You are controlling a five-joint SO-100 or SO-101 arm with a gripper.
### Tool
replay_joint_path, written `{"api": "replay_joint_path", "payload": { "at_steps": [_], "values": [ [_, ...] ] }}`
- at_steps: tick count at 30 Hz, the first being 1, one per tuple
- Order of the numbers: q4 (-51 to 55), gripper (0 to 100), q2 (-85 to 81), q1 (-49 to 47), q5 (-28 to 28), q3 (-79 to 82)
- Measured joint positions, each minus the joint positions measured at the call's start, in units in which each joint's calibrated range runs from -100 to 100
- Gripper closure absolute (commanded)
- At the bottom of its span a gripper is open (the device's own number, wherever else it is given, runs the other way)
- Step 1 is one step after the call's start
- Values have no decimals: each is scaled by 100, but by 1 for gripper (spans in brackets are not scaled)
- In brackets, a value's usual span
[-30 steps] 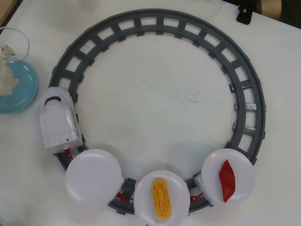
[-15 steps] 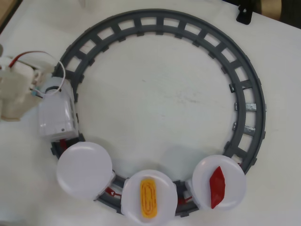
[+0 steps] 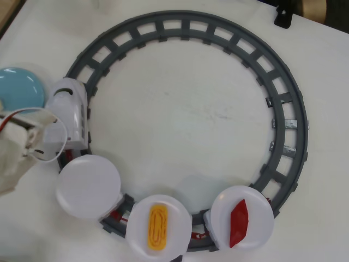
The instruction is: Pick up the sushi from the Shinkansen and put it on the blue dish
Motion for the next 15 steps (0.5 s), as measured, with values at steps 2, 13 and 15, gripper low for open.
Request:
{"api": "replay_joint_path", "payload": {
  "at_steps": [2,13,15],
  "values": [
    [-59,76,-557,49,98,448],
    [-916,76,-3340,-1185,698,3294],
    [-1126,77,-3720,-1422,812,3769]
  ]
}}
